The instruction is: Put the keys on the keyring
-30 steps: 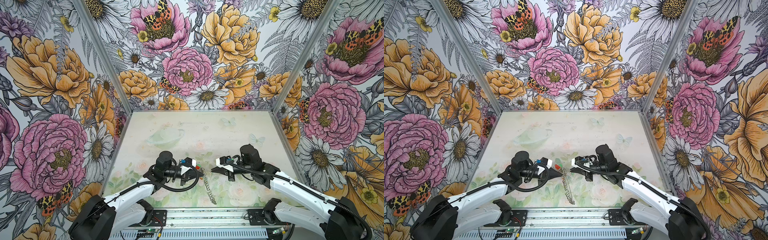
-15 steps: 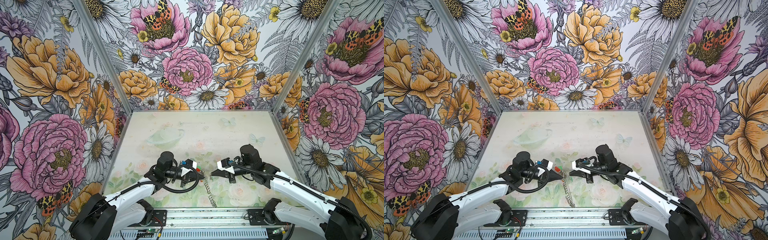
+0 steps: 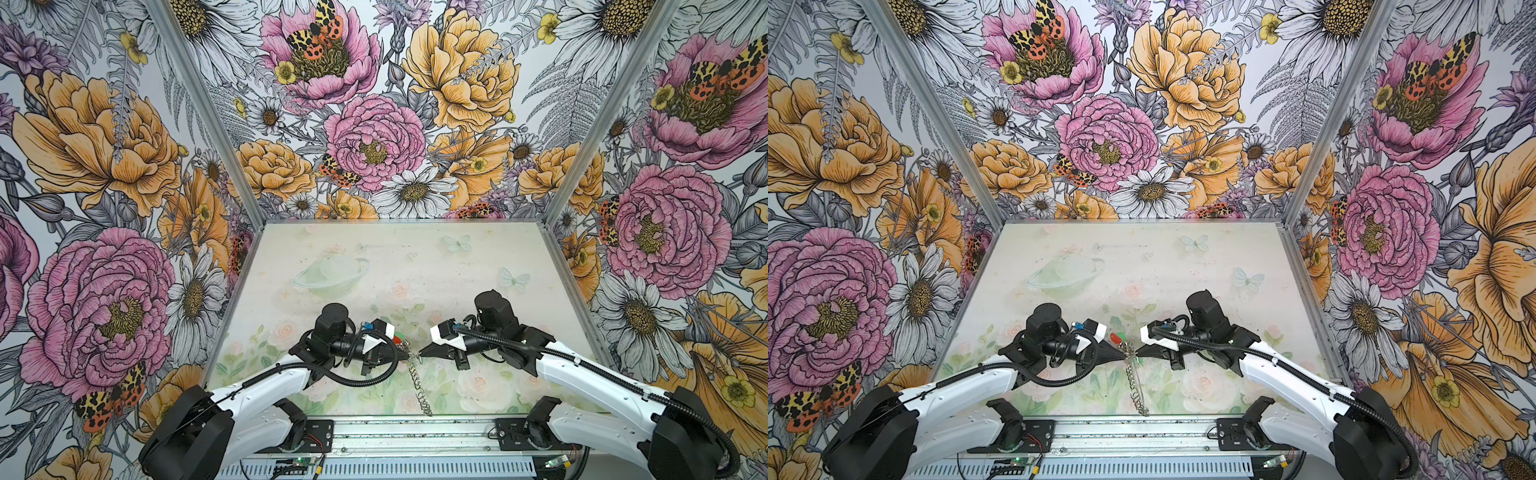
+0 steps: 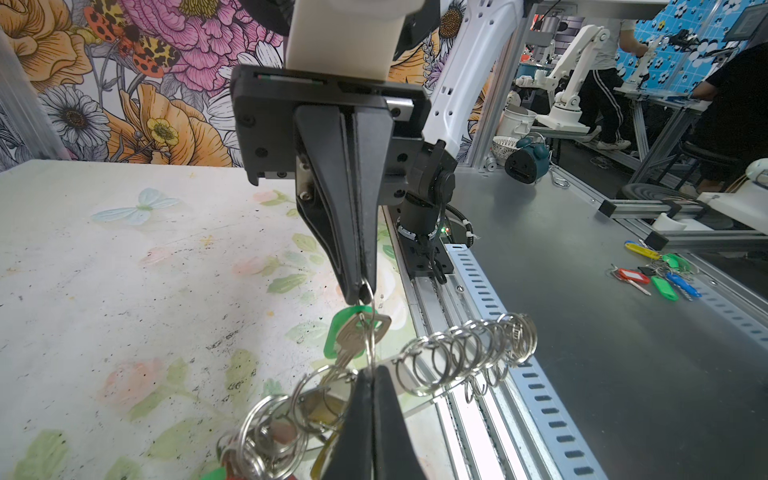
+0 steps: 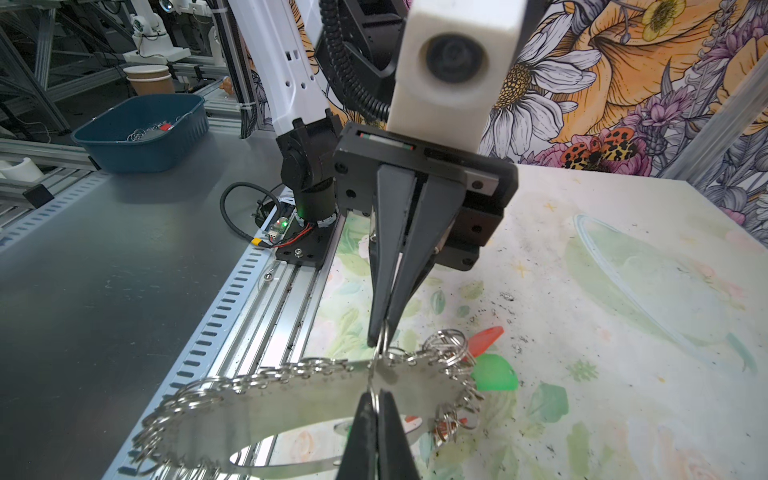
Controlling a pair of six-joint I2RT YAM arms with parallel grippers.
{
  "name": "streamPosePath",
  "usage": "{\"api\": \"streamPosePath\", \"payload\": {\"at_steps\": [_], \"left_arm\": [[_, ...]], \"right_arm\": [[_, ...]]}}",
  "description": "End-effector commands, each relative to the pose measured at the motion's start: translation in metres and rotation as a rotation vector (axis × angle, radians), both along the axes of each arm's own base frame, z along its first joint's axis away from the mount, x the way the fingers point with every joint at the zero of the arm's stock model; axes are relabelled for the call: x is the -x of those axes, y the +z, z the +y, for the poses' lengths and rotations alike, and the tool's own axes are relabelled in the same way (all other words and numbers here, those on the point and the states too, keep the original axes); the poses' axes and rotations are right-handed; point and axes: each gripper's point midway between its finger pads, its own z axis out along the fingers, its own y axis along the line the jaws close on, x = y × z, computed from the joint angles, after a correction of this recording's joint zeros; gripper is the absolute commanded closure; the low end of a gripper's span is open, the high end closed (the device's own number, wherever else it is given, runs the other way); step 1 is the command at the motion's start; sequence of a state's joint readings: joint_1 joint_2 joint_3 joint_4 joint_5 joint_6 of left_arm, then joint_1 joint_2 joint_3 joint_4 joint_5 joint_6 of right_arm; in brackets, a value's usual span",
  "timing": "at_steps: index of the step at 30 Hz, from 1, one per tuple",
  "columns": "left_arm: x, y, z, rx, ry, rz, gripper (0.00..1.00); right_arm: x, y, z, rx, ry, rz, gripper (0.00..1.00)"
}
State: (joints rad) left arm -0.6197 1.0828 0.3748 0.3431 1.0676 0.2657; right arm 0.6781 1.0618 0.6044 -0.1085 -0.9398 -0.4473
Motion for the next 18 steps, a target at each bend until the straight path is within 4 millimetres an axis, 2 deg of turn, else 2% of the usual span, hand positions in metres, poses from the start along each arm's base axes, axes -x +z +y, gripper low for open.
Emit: {"api": "streamPosePath", "payload": {"at_steps": [1, 14, 18], "left_arm": [[0.0063, 0.0071, -0.0018, 0.03, -0.045, -0.03, 1.0], [0.0022, 0.0042, -0.0025, 0.022, -0.022, -0.035, 1.0], [0.0009, 0.0026, -0.0025, 0.017, -0.013, -0.034, 1.0]], "right_arm": [[-0.0003, 0.0134, 0.0053, -0.038, 0.025, -0.05, 1.0], [-0.0066, 0.009, 0.0047, -0.014, -0.022, -0.028, 1.0], [-0.0057, 0.0142, 0.0035, -0.026, -0.024, -0.05, 1.0]]}}
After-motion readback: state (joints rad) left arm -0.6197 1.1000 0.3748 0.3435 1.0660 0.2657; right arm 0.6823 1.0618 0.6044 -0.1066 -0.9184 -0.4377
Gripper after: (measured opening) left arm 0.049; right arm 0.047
